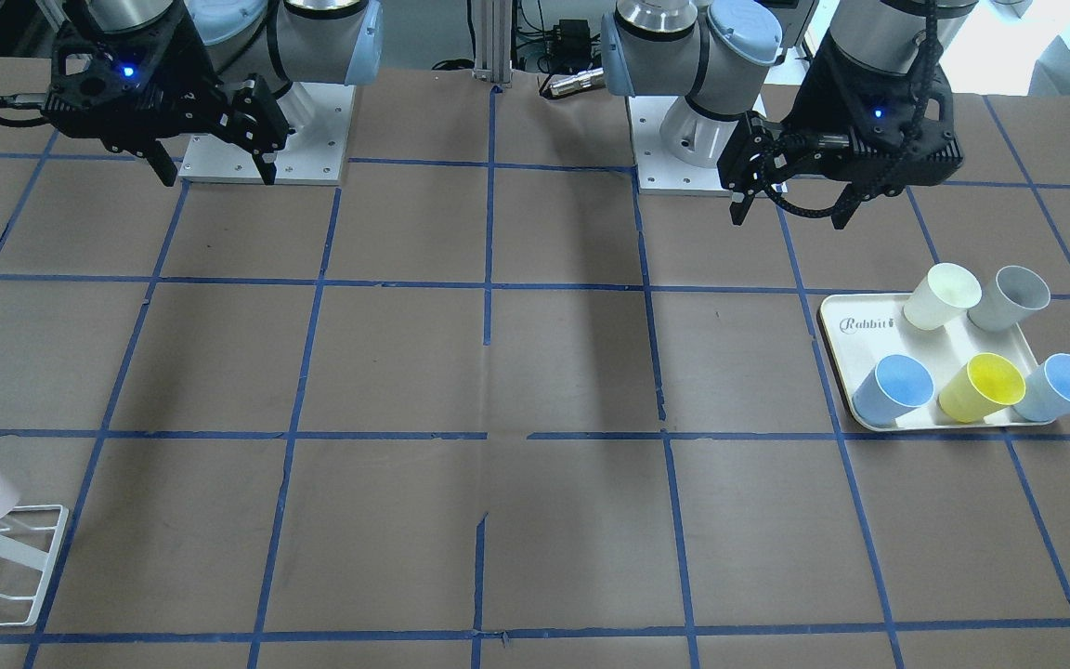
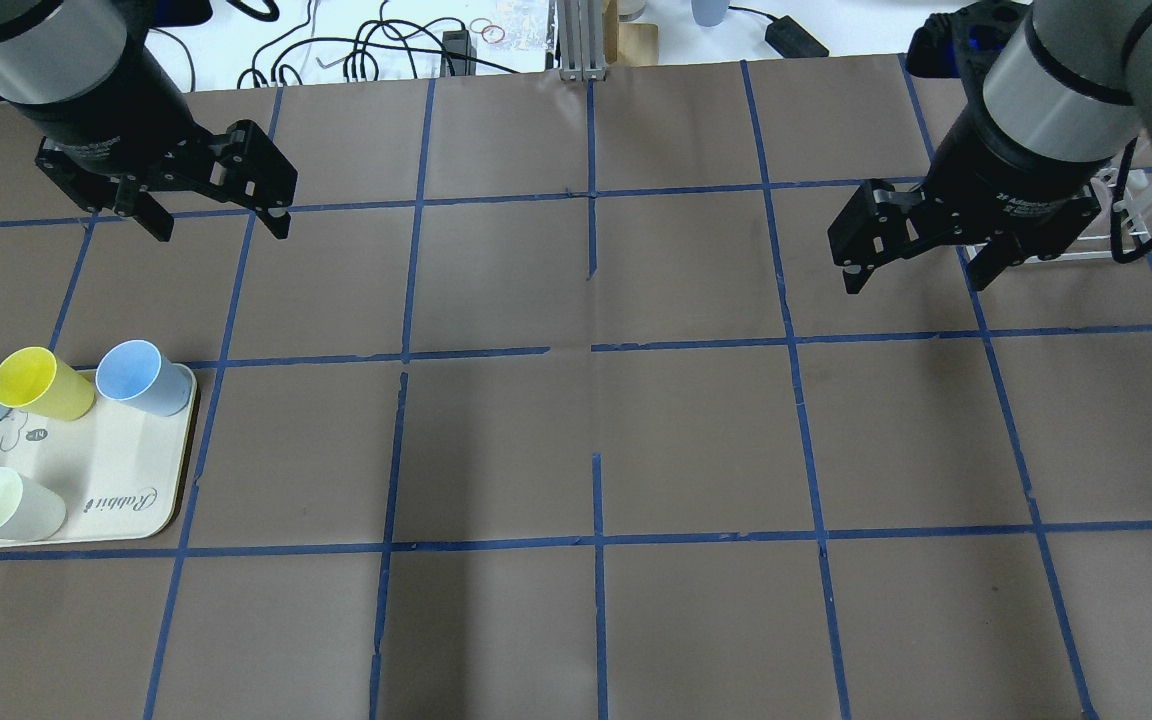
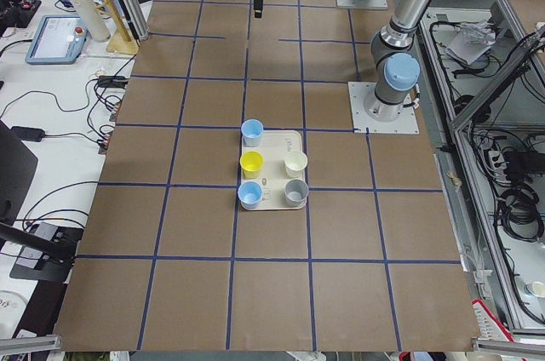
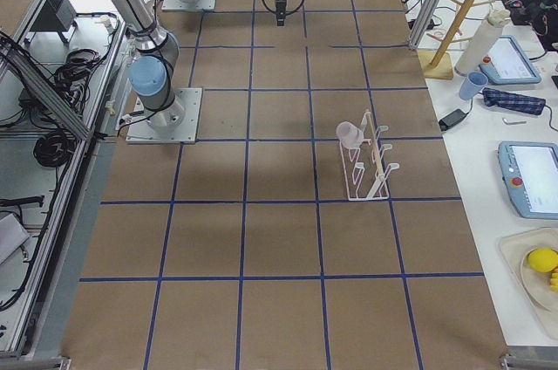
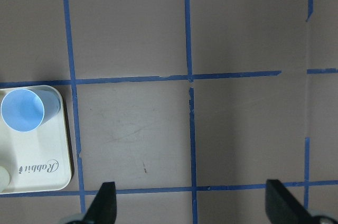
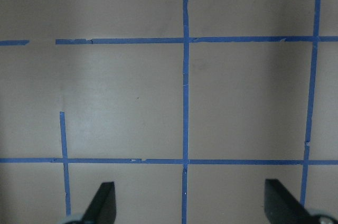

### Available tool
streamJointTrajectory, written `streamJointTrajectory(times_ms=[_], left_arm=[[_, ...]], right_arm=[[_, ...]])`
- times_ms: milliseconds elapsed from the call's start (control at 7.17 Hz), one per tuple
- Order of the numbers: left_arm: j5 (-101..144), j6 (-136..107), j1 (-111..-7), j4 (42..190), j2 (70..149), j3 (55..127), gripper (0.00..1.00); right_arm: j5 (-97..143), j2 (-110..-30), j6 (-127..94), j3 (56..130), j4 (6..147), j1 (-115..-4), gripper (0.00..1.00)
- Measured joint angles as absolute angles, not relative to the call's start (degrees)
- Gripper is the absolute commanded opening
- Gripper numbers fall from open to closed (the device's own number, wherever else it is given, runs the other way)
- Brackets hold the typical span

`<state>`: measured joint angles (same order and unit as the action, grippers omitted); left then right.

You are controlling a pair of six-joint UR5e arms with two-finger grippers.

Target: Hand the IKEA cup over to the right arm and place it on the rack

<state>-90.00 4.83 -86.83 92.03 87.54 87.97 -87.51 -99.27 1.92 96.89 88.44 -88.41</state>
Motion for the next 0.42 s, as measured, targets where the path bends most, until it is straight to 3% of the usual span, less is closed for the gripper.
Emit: streamJointTrajectory(times_ms=[419], left_arm=[[-89.96, 4.83, -86.84, 91.95, 87.74, 87.98, 1.0]], right_arm=[[-87.83, -99.8, 1.66, 97.07, 88.44, -88.61, 1.0]])
